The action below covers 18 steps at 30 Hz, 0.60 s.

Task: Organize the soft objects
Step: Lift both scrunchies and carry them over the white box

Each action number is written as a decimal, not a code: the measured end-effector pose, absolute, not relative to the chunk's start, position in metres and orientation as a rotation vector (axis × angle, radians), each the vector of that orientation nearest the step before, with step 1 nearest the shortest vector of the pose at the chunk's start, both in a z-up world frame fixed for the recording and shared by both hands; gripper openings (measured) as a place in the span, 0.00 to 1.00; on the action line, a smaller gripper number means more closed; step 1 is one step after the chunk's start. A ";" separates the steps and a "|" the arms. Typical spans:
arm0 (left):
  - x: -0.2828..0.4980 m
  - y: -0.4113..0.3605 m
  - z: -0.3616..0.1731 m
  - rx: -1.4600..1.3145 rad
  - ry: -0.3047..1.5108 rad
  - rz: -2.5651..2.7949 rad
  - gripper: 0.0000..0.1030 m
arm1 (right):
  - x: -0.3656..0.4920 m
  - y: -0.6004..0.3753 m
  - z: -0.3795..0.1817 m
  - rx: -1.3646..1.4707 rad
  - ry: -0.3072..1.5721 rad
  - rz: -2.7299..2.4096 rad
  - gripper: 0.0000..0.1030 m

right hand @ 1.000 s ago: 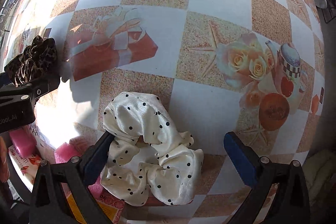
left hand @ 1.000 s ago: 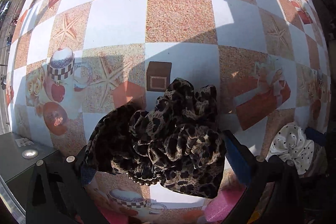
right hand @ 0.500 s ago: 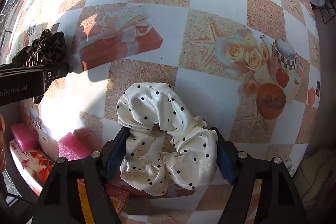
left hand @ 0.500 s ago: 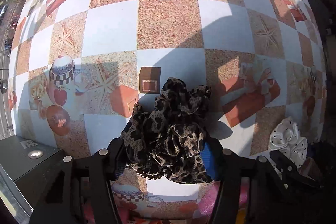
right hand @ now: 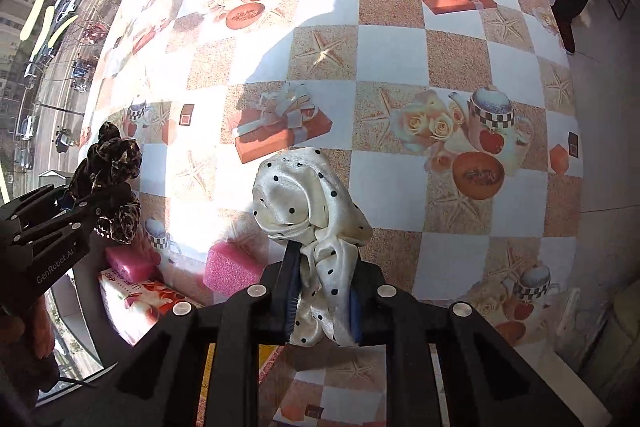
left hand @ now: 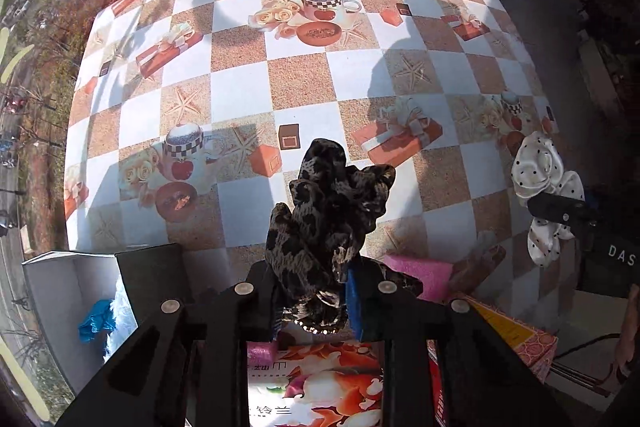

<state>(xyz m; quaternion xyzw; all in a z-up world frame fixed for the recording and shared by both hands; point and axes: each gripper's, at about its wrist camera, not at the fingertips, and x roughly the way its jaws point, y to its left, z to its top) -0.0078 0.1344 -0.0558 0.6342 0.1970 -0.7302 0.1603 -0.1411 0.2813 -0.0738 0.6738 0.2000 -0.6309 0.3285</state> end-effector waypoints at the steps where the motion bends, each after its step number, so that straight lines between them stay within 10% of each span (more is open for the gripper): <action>1: -0.001 0.138 -0.050 1.817 0.552 -2.098 0.26 | -0.138 0.282 -0.063 1.753 0.512 -1.660 0.21; 18: 0.142 0.181 0.004 1.819 0.396 -2.175 0.27 | -0.007 0.276 0.023 1.680 0.390 -1.592 0.21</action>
